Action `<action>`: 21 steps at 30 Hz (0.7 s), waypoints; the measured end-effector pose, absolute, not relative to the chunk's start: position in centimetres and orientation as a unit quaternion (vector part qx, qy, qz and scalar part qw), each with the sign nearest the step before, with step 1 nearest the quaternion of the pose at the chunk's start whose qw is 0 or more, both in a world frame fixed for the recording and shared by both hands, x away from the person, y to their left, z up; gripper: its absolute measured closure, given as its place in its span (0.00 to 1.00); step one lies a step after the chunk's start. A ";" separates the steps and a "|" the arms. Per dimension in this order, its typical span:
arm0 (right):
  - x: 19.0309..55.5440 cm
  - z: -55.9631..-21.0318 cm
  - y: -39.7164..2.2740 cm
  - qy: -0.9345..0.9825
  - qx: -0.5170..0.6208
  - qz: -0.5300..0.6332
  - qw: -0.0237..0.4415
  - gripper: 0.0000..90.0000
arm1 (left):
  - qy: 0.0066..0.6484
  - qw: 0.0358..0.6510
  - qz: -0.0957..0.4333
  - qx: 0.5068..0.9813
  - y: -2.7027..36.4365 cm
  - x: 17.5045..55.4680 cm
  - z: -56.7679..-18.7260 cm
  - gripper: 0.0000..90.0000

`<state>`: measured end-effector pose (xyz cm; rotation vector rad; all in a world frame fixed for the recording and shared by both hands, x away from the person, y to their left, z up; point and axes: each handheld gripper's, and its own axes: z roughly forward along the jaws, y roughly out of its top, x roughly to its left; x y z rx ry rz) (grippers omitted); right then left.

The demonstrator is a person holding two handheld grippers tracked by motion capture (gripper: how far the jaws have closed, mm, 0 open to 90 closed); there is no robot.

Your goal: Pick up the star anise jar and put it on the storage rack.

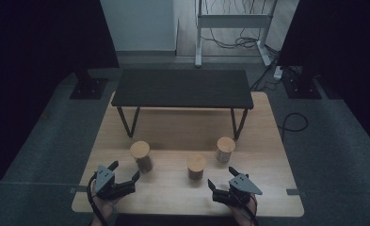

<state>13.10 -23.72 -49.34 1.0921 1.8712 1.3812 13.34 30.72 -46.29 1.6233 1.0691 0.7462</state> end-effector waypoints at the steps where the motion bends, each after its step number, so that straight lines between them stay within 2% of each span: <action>1: 13.2 -49.4 -23.7 0.699 0.408 0.516 0.280 0.07 | 0.445 0.505 0.310 0.671 30.7 13.3 -46.3 0.06; 21: 13.3 -49.3 -24.0 0.696 0.420 0.515 0.272 0.07 | 0.447 0.494 0.300 0.683 30.3 13.4 -45.7 0.06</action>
